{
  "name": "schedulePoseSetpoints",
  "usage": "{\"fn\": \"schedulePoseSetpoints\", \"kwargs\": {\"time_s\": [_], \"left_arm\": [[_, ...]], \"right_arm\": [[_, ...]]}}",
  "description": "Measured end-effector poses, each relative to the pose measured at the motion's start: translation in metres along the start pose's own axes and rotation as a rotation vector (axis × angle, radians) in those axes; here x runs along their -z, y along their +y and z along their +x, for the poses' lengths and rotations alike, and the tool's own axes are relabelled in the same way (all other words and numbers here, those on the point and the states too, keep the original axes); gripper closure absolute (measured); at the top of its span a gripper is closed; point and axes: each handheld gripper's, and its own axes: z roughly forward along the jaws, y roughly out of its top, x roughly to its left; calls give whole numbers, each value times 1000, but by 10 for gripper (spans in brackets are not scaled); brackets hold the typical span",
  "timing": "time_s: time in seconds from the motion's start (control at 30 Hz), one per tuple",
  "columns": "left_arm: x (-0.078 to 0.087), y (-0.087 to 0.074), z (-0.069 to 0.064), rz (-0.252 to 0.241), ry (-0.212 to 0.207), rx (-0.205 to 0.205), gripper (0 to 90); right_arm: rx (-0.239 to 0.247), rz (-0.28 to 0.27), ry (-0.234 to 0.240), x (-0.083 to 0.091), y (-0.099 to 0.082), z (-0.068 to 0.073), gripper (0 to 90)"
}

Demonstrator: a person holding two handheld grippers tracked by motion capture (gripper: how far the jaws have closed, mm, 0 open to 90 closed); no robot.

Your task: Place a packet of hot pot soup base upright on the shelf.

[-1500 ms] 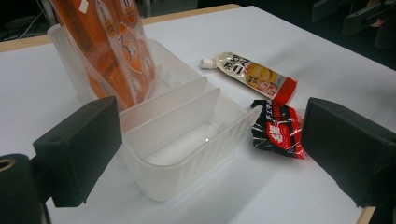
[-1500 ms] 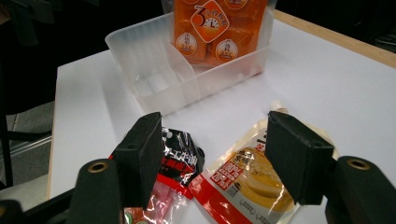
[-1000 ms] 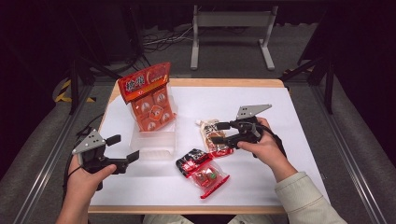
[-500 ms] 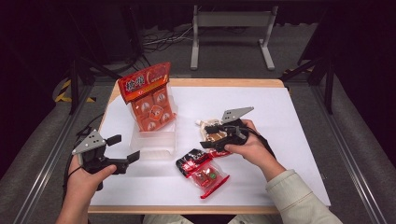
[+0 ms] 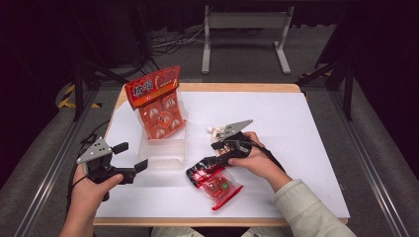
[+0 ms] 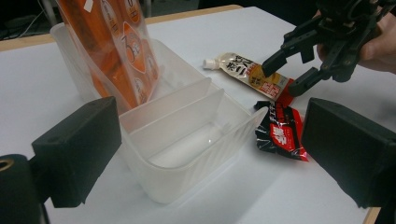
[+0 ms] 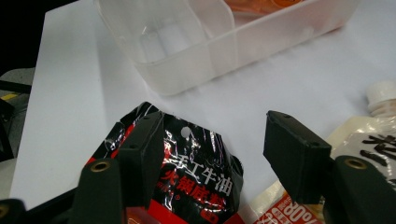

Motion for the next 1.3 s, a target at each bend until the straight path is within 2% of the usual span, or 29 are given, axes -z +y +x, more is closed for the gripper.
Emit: {"fn": "schedulePoseSetpoints", "kwargs": {"time_s": [0.23, 0.37, 0.53, 1.03, 1.1, 1.3], "left_arm": [[0, 0, 0, 0, -1, 3, 62], [-1, -1, 1, 0, -1, 3, 61], [-1, -1, 1, 3, 0, 1, 61], [-2, -1, 2, 2, -6, 11, 61], [-2, -1, 2, -7, -25, 28, 61], [0, -1, 3, -9, -17, 21, 62]], "right_arm": [[5, 36, 18, -14, -7, -1, 349], [6, 50, 45, -21, -9, -2, 329], [14, 82, 48, -28, -12, -3, 316], [56, 111, 62, -38, -13, 1, 277], [46, 110, 66, -38, -13, 1, 276], [74, 117, 59, -37, -13, 0, 335]]}}
